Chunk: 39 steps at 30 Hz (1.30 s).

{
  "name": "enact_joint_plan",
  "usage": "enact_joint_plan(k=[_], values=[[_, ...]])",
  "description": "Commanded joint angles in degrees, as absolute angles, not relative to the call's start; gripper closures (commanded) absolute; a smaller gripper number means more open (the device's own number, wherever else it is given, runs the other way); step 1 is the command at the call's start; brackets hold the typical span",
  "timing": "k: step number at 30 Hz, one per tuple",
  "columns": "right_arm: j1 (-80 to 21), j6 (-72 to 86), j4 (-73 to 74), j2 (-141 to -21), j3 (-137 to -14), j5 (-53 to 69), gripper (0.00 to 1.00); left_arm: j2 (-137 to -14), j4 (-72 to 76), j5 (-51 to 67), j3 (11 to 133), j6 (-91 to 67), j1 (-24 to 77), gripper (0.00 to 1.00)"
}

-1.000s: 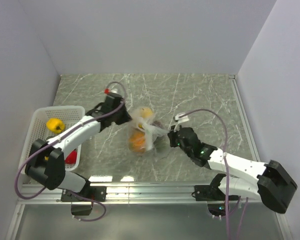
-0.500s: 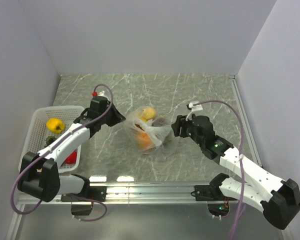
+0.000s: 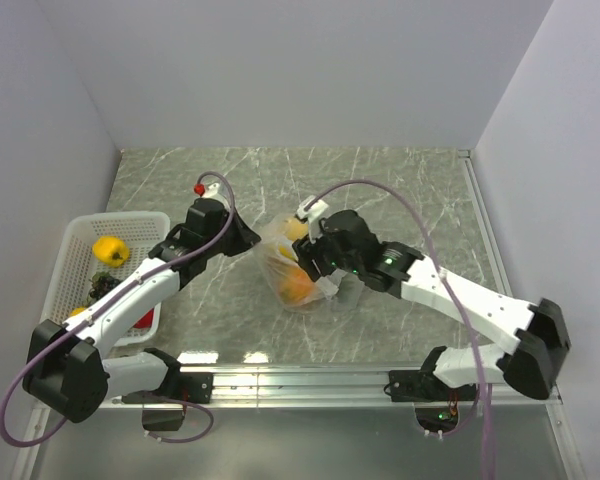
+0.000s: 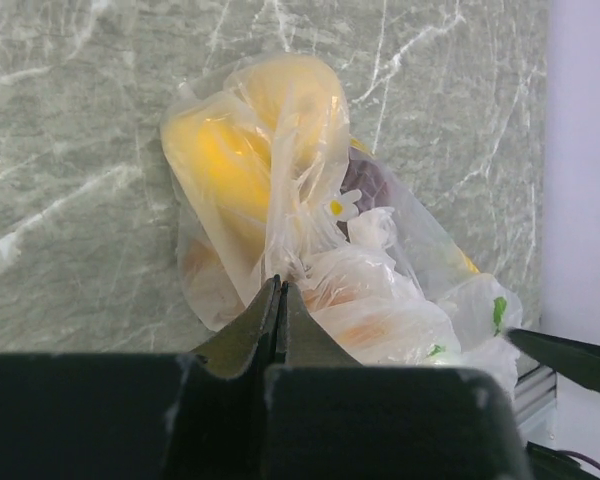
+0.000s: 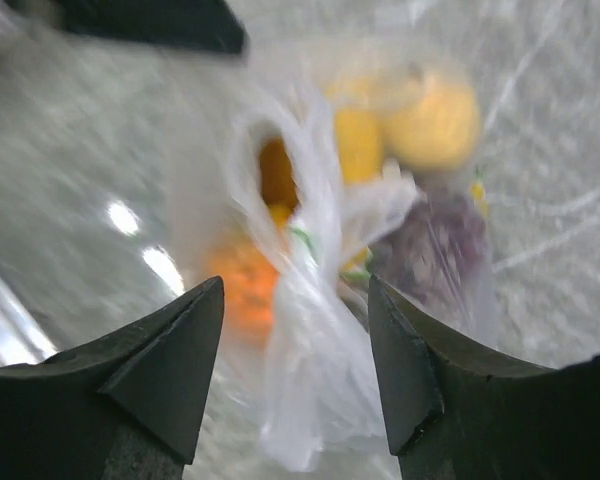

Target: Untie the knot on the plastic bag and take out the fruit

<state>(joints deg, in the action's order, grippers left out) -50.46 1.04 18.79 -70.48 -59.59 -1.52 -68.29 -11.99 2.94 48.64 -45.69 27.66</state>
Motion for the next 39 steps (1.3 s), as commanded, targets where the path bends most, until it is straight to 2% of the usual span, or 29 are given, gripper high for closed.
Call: enact_joint_plan(k=[1, 4, 5, 6, 7, 8, 11, 15, 21, 27, 29, 32, 33, 34, 36, 39], values=[[-50.71, -3.25, 22.24, -74.61, -60.82, -5.78, 0.35, -66.18, -12.13, 0.45, 49.92, -43.33, 27.95, 1.0], [-50.71, -3.08, 22.23, -76.9, -60.56, -9.91, 0.51, -65.48, -13.88, -2.54, 49.83, -43.42, 27.95, 1.0], [-50.71, -2.38, 22.41, -76.99, -60.03, -10.98, 0.67, -65.57, -14.32, -3.68, 49.83, -43.5, 27.95, 1.0], [-50.71, -2.03, 22.15, -76.04, -59.59, -11.6, 0.77, -65.65, -14.67, -5.95, 49.66, -43.51, 27.78, 0.99], [-50.71, -1.76, 21.89, -75.16, -58.89, -14.04, 0.94, -65.83, -15.29, -6.93, 49.48, -43.51, 27.6, 0.99], [-50.54, -0.97, 21.54, -74.02, -57.23, -15.19, 1.0, -66.09, -15.64, -7.9, 49.48, -43.59, 27.08, 0.99], [-50.01, -0.09, 19.69, -67.96, -53.63, -18.79, 1.0, -68.2, -16.53, -8.36, 48.78, -44.99, 22.78, 0.99], [-46.07, 3.68, 14.96, -57.25, -48.7, -19.6, 1.0, -69.0, -12.14, -3.44, 44.4, -48.86, 14.7, 1.0], [-32.27, 10.19, 3.98, -44.41, -41.32, -8.82, 1.0, -69.43, -8.0, 3.07, 42.71, -52.56, 11.6, 1.0], [-29.0, 15.82, -2.0, -46.83, -40.87, -3.18, 1.0, -63.92, -3.88, 8.69, 36.24, -52.74, 11.78, 1.0], [-29.0, 13.99, -2.55, -49.12, -42.0, 3.66, 1.0, -61.01, -0.45, 11.67, 33.59, -51.69, 12.21, 0.99], [-29.09, 10.91, -2.81, -53.25, -43.24, 13.59, 1.0, -56.35, 3.61, 16.08, 31.55, -46.69, 15.46, 0.67], [-29.18, 10.46, -2.38, -54.74, -43.5, 15.36, 1.0, -55.47, 2.99, 15.13, 33.38, -44.67, 18.51, 0.46], [-29.27, 9.76, -1.94, -55.19, -43.77, 16.69, 1.0, -55.46, 2.21, 14.07, 34.88, -40.56, 20.28, 0.36], [-29.71, 7.22, -0.45, -56.42, -45.08, 18.8, 1.0, -57.2, 0.18, 11.7, 40.57, -35.97, 26.06, 0.19], [-31.2, 4.49, 3.76, -56.95, -47.02, 17.94, 1.0, -62.64, -2.98, 7.65, 48.83, -27.44, 32.32, 0.13]])
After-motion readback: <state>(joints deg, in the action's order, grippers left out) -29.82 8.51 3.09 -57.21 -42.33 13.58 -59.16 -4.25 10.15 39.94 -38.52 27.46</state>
